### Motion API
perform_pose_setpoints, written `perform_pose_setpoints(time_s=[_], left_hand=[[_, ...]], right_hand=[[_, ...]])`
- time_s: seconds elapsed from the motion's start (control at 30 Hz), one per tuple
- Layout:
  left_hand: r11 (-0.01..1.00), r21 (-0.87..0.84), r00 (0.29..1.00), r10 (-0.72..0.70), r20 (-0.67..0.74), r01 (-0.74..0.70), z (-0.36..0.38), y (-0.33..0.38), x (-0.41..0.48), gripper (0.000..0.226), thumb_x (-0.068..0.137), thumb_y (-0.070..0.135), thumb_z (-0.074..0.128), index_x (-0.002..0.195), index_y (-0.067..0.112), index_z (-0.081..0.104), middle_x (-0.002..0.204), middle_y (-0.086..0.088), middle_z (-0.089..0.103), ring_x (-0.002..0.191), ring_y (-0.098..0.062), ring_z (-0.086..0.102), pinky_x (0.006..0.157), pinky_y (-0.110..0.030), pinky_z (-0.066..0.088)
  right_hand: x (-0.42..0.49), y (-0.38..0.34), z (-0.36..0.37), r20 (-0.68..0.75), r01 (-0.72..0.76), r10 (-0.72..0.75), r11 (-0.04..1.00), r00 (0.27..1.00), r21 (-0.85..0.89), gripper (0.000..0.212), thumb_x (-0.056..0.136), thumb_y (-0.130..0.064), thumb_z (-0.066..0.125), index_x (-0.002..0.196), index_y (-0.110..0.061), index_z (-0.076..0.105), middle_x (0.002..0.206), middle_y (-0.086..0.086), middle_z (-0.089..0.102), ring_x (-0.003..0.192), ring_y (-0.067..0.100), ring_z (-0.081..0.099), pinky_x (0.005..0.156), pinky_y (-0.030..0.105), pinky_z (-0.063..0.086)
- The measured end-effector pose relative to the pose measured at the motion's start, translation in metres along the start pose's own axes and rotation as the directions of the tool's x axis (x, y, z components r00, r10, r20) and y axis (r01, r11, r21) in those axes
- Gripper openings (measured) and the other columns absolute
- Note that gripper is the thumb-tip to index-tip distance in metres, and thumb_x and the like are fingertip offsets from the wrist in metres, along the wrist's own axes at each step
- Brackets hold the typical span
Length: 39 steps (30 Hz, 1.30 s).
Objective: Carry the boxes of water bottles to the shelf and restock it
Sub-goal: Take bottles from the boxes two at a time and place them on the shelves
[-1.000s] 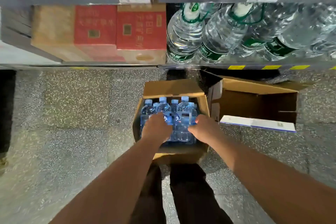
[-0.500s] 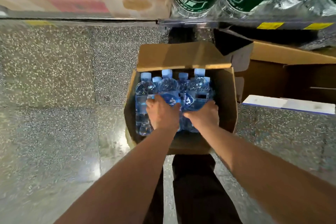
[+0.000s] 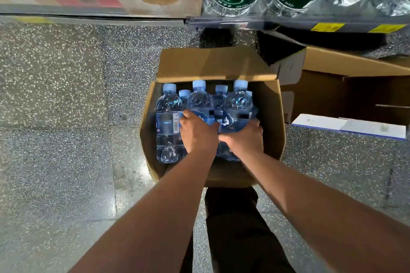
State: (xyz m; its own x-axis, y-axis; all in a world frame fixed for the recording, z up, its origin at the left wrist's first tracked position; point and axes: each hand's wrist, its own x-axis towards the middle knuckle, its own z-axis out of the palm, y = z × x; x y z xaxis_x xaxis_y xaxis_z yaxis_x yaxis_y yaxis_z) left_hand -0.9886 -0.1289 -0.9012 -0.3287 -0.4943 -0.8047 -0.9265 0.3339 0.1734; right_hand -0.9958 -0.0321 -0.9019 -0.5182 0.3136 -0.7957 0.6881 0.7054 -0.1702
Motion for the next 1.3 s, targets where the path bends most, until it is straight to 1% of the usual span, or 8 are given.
perform_pose_setpoints(time_s=[0.33,0.5,0.7,0.8,0.9,1.03,1.2,1.3], left_hand=[[0.989,-0.147,0.999,0.004,0.053,0.004,-0.027,-0.015,-0.025,0.067,0.058,0.042,0.081,0.113,0.017,0.053,0.112,-0.006,0.057,0.092,-0.025,0.064,0.080,-0.038,0.057],[0.899,-0.437,0.999,-0.029,-0.030,0.013,-0.062,-0.019,-0.060,0.082,0.060,0.041,0.084,0.130,0.018,0.048,0.122,-0.003,0.059,0.111,-0.025,0.058,0.094,-0.040,0.050],[0.813,-0.552,0.978,0.209,-0.018,-0.184,-0.122,-0.004,-0.105,0.073,0.063,0.022,0.086,0.125,0.016,0.049,0.108,-0.001,0.062,0.091,-0.018,0.063,0.077,-0.027,0.051],[0.777,-0.544,0.939,0.340,-0.060,-0.316,-0.162,0.001,-0.133,0.056,0.066,0.012,0.084,0.113,0.019,0.054,0.095,0.004,0.065,0.086,-0.015,0.065,0.077,-0.025,0.052],[0.728,-0.569,0.903,0.425,-0.062,-0.381,-0.203,0.009,-0.162,0.057,0.063,0.010,0.085,0.109,0.018,0.053,0.101,-0.001,0.067,0.090,-0.021,0.066,0.084,-0.037,0.055],[0.673,-0.552,0.840,0.532,-0.101,-0.493,-0.270,0.030,-0.216,0.087,0.047,0.029,0.089,0.124,0.015,0.050,0.109,-0.004,0.065,0.094,-0.021,0.065,0.082,-0.037,0.056],[0.518,-0.528,0.701,0.674,-0.232,-0.673,-0.361,0.060,-0.300,0.066,0.054,0.017,0.090,0.112,0.018,0.056,0.104,0.003,0.069,0.093,-0.016,0.065,0.080,-0.030,0.055],[0.398,-0.479,0.582,0.741,-0.334,-0.783,-0.412,0.078,-0.350,0.055,0.058,0.002,0.088,0.102,0.017,0.058,0.092,0.005,0.070,0.087,-0.017,0.067,0.077,-0.026,0.056]], right_hand=[[-0.023,0.004,-0.030,0.119,-0.073,0.042,0.958,0.992,0.277,0.069,0.053,-0.011,0.088,0.111,-0.012,0.051,0.106,0.005,0.063,0.093,0.023,0.061,0.078,0.031,0.048],[-0.062,-0.008,-0.062,0.170,0.047,-0.111,0.940,0.979,0.338,0.060,0.056,0.000,0.084,0.104,-0.014,0.051,0.094,0.001,0.064,0.086,0.021,0.062,0.075,0.031,0.048],[-0.131,-0.049,-0.101,0.132,0.159,-0.238,0.884,0.962,0.439,0.045,0.058,0.000,0.082,0.085,-0.024,0.055,0.082,-0.006,0.064,0.077,0.016,0.062,0.056,0.024,0.043],[-0.171,-0.067,-0.128,0.102,0.225,-0.314,0.837,0.944,0.498,0.042,0.065,0.006,0.077,0.075,-0.026,0.052,0.073,-0.009,0.058,0.068,0.007,0.056,0.052,0.023,0.036],[-0.210,-0.086,-0.149,0.088,0.284,-0.377,0.814,0.922,0.507,0.050,0.059,0.002,0.080,0.102,-0.012,0.059,0.094,0.004,0.066,0.087,0.022,0.063,0.061,0.027,0.042],[-0.279,-0.113,-0.185,-0.080,0.433,-0.466,0.725,0.881,0.536,0.076,0.052,-0.011,0.084,0.121,-0.013,0.053,0.114,0.005,0.062,0.104,0.026,0.059,0.088,0.040,0.049],[-0.369,-0.151,-0.249,-0.184,0.532,-0.550,0.582,0.815,0.615,0.045,0.064,-0.002,0.081,0.097,-0.016,0.054,0.082,-0.002,0.060,0.072,0.013,0.058,0.049,0.018,0.042],[-0.431,-0.173,-0.291,-0.252,0.610,-0.632,0.446,0.733,0.655,0.049,0.064,-0.001,0.080,0.104,-0.011,0.055,0.089,0.001,0.063,0.074,0.016,0.056,0.045,0.016,0.041]])
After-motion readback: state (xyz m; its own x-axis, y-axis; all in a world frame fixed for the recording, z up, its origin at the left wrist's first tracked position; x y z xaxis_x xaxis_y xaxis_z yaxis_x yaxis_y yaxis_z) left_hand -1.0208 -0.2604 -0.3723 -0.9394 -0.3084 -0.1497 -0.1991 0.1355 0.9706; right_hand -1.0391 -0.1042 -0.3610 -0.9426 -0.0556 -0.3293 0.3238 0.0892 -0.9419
